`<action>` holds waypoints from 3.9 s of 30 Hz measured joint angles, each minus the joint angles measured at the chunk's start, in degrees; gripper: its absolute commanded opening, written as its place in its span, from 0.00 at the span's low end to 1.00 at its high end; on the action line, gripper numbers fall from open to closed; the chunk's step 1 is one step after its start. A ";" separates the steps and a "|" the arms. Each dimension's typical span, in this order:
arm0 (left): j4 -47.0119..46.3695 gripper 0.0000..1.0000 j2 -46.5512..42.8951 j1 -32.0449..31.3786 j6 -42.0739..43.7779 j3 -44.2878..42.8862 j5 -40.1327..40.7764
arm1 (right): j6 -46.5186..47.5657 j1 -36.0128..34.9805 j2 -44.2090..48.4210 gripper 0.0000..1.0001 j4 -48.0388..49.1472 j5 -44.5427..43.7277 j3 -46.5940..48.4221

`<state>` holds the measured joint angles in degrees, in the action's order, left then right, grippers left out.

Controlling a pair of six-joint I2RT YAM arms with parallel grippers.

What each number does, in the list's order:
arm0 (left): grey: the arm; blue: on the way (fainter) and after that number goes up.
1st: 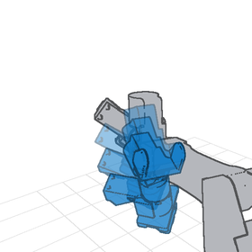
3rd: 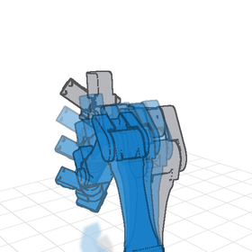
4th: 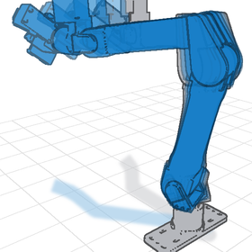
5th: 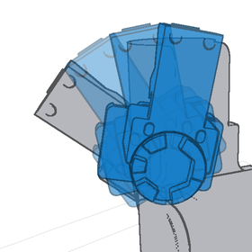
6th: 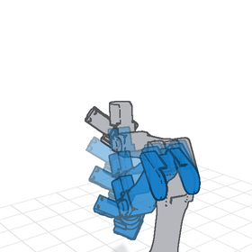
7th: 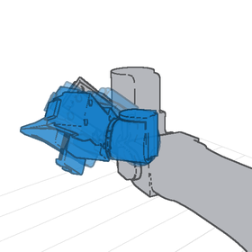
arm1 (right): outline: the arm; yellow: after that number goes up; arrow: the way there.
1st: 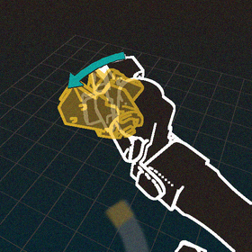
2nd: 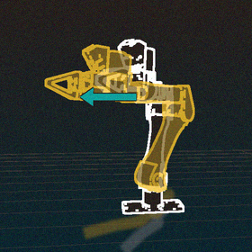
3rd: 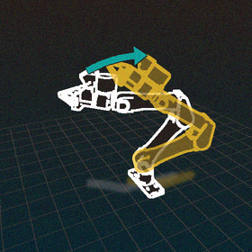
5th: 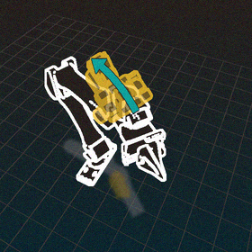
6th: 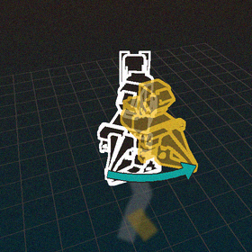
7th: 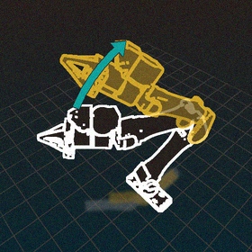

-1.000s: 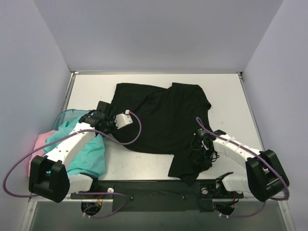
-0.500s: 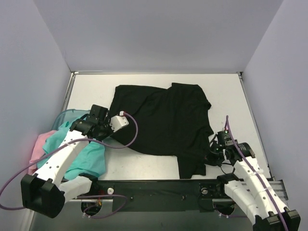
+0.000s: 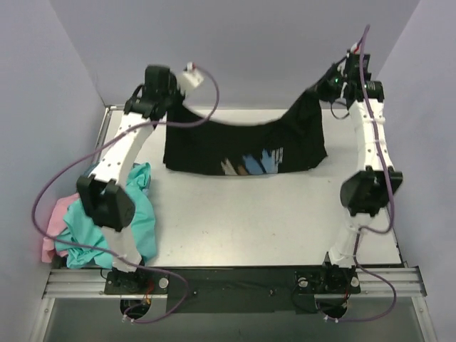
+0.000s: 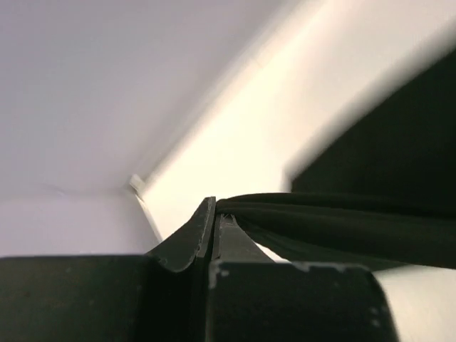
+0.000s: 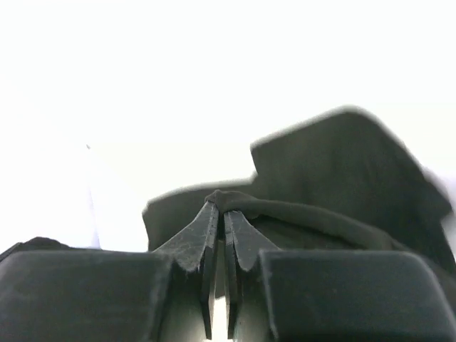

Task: Fold and stack the t-shirts
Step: Flatten out the tshirt, then fold the flattened tshirt in 1/3 of the way

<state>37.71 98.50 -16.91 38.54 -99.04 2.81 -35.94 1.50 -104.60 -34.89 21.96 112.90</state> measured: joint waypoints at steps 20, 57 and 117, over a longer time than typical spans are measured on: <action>-26.27 0.00 18.99 3.19 6.64 -45.75 0.22 | -9.29 14.38 4.79 0.00 45.57 5.42 17.16; 16.06 0.00 -17.66 2.36 9.66 41.03 -11.98 | 8.07 5.35 43.06 0.00 -14.19 1.16 -68.85; 0.72 0.60 1.42 2.67 28.96 34.62 -15.06 | 4.48 9.79 22.12 0.41 3.69 -6.78 -70.62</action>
<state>38.44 99.92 -14.24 67.51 -64.42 -12.25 -31.46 11.29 -82.48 -31.20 15.18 42.28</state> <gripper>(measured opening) 0.598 0.546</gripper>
